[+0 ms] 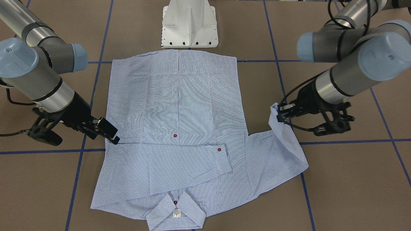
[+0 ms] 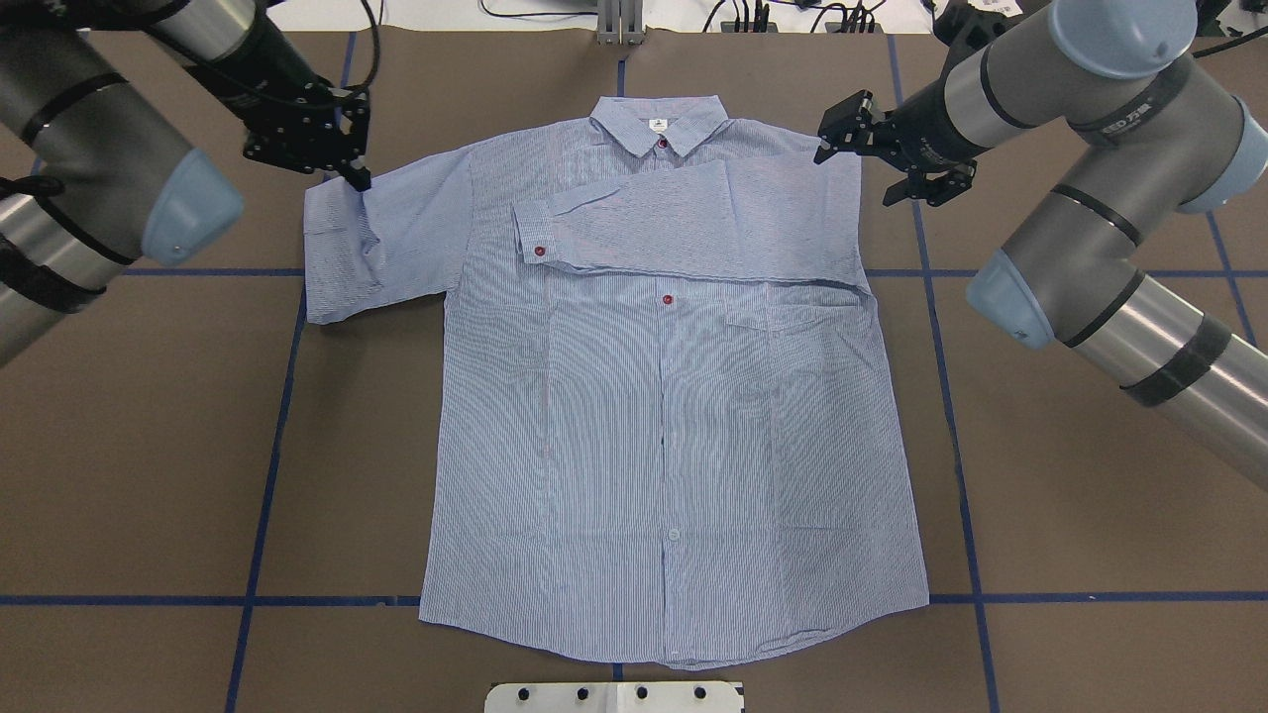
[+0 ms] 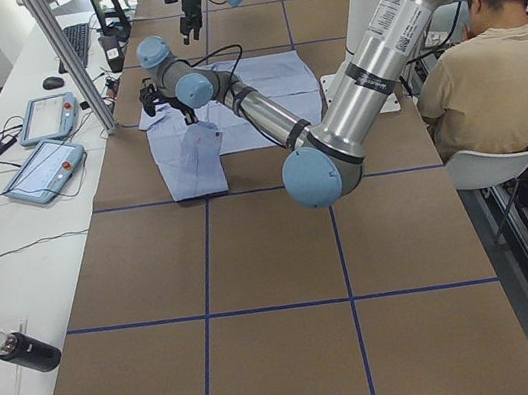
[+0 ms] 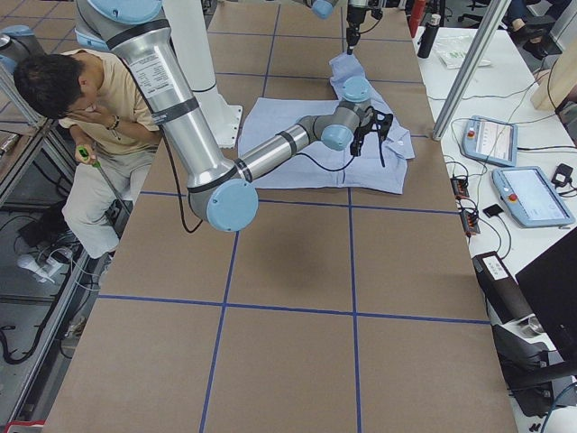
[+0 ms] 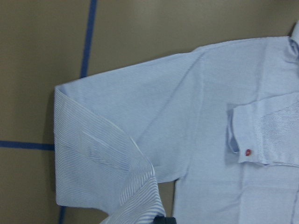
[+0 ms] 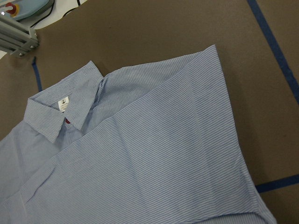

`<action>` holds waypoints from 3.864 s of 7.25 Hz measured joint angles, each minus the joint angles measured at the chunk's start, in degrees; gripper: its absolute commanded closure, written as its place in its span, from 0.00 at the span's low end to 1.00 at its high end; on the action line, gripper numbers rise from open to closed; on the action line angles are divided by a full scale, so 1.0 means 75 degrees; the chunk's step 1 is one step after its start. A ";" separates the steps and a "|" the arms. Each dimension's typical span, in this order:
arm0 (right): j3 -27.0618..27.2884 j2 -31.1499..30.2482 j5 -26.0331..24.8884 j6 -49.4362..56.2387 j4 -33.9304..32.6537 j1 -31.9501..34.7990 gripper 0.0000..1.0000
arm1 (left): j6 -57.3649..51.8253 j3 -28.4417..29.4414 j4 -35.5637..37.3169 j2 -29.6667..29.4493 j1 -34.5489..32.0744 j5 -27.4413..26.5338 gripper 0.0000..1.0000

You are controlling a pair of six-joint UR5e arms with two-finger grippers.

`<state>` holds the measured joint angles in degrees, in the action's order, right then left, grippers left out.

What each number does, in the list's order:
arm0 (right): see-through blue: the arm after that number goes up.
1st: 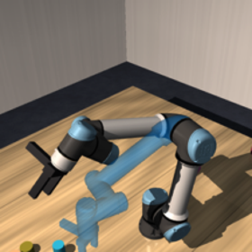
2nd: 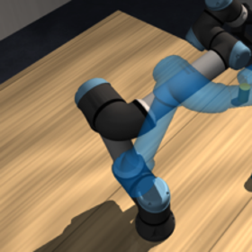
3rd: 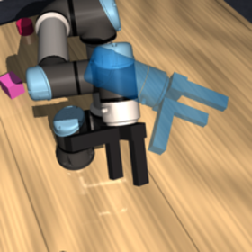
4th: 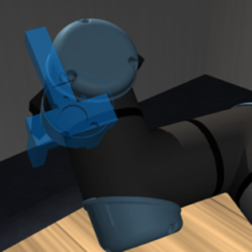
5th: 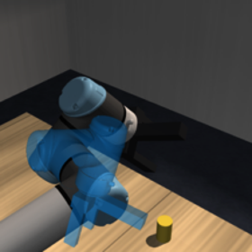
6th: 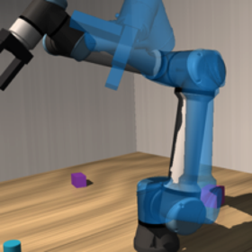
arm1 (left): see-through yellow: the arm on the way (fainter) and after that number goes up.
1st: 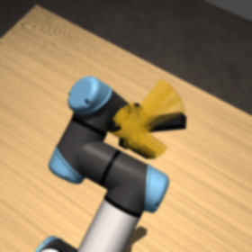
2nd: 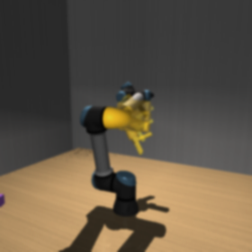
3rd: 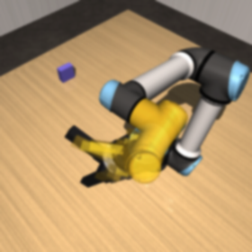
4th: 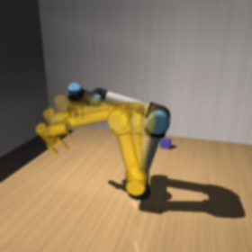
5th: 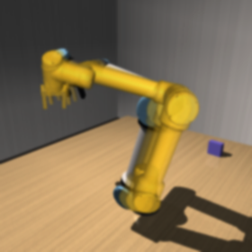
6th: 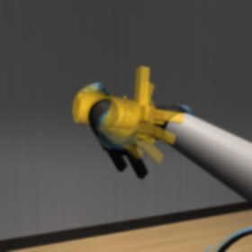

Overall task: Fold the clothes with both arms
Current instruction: 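Fold the sleeve with the left gripper across the shirt toward the collar, then release the sleeve near the collar and lift the left gripper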

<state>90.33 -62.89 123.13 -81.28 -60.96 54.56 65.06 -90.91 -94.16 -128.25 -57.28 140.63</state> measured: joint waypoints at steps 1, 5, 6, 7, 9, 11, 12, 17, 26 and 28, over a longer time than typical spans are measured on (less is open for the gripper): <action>-0.0009 -0.0227 0.0131 0.0440 -0.0003 0.0191 0.00 | 0.0846 0.0313 -0.0240 -0.0525 0.0291 0.0001 1.00; -0.0196 -0.1187 0.1182 0.2359 -0.0010 0.1252 0.00 | 0.3582 0.3021 -0.2802 -0.2553 0.0980 -0.0463 1.00; -0.0307 -0.1339 0.1294 0.2700 -0.0008 0.1393 0.00 | 0.3908 0.3557 -0.3286 -0.2882 0.1055 -0.0629 1.00; -0.0374 -0.1436 0.1333 0.2874 -0.0006 0.1461 0.00 | 0.4180 0.4003 -0.3723 -0.3156 0.1097 -0.0799 1.00; -0.0414 -0.1499 0.1345 0.2964 -0.0005 0.1486 0.00 | 0.4695 0.4853 -0.4480 -0.3730 0.1294 -0.1462 1.00; -0.0413 -0.1508 0.1348 0.2973 -0.0005 0.1490 0.00 | 0.5144 0.5124 -0.4881 -0.3972 0.1612 -0.1995 1.00; -0.0410 -0.1517 0.1372 0.2977 -0.0005 0.1519 0.00 | 0.5277 0.5169 -0.4953 -0.4023 0.1778 -0.2244 1.00; -0.0418 -0.1612 0.1805 0.3167 -0.0005 0.1994 0.00 | 0.5951 0.5668 -0.5593 -0.4385 0.2308 -0.2991 1.00; -0.0421 -0.1645 0.1841 0.3013 0.0007 0.2008 0.00 | 0.6193 0.5942 -0.6246 -0.4459 0.2575 -0.3455 0.27; 0.0188 -0.1621 0.1675 0.1830 0.0024 0.1538 0.00 | 0.6175 0.5539 -0.6218 -0.4337 0.2560 -0.3441 0.27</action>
<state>91.74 -75.05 135.69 -67.56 -60.77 66.10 111.37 -49.37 -140.79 -160.78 -38.08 114.82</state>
